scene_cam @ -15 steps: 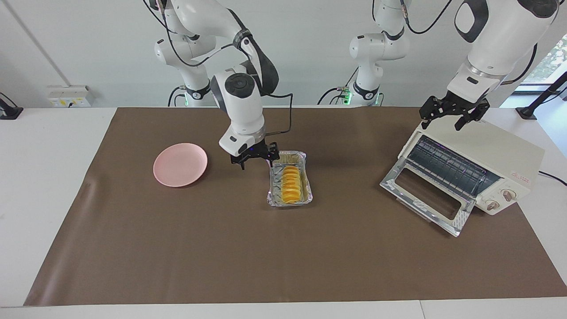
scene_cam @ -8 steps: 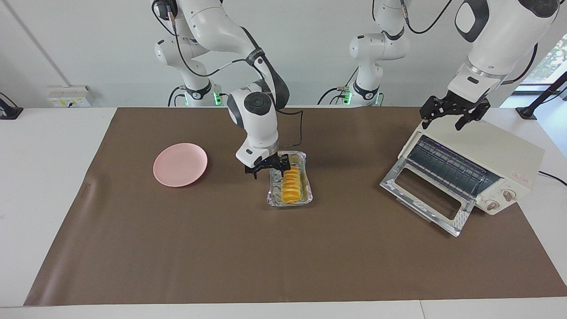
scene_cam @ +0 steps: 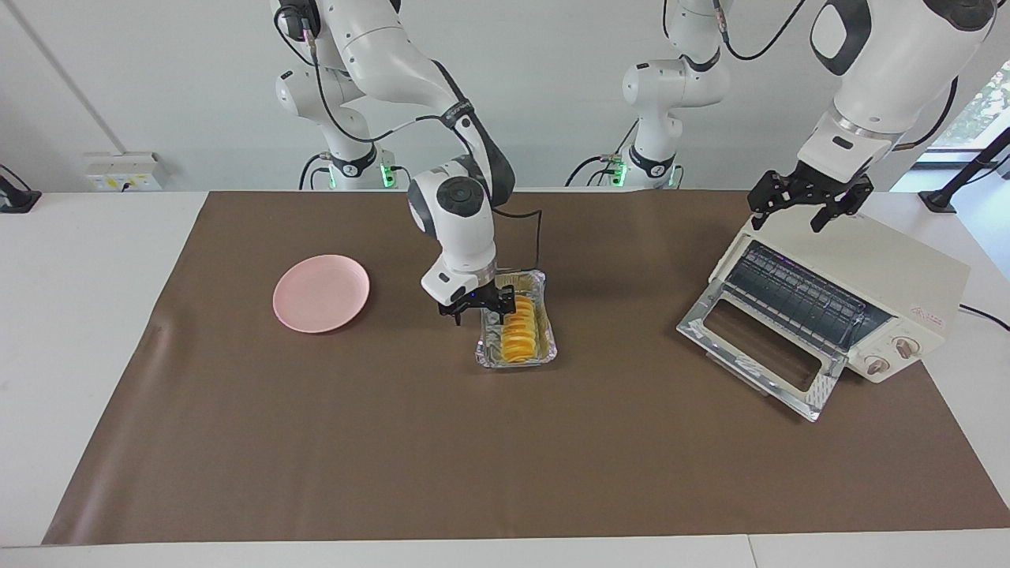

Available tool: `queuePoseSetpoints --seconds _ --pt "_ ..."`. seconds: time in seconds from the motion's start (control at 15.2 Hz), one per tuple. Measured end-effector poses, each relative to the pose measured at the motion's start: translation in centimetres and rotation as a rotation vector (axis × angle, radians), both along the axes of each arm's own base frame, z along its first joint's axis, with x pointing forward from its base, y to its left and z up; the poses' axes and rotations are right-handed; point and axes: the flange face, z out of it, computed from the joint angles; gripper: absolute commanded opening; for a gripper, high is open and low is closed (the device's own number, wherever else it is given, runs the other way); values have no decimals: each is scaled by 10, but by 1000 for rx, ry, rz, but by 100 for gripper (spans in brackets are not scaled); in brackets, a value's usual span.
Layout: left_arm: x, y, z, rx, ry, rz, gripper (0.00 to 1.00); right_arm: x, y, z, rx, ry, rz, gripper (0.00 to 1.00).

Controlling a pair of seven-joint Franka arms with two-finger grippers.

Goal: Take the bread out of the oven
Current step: 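Reach the right gripper to the foil tray and grasp its edge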

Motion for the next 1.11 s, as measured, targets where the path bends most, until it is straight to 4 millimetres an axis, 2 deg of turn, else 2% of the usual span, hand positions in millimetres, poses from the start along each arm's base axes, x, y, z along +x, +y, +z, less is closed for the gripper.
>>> queuePoseSetpoints --seconds 0.07,0.2,0.33,0.59,0.85,0.98,1.11 --pt "0 0 0 0 0 0 100 -1 0 -3 -1 1 0 59" --pt "0 0 0 0 0 0 100 -2 -1 -5 0 3 -20 26" --pt "0 0 0 0 0 0 100 -4 2 -4 2 4 -53 0" --pt "0 0 0 0 0 0 100 -7 8 -2 6 2 -78 0" --pt "0 0 0 0 0 0 100 -2 8 12 11 -5 -82 0" --pt "0 0 0 0 0 0 100 7 -1 25 7 2 -97 0" --pt "0 0 0 0 0 0 100 25 -28 48 9 -4 -93 0"
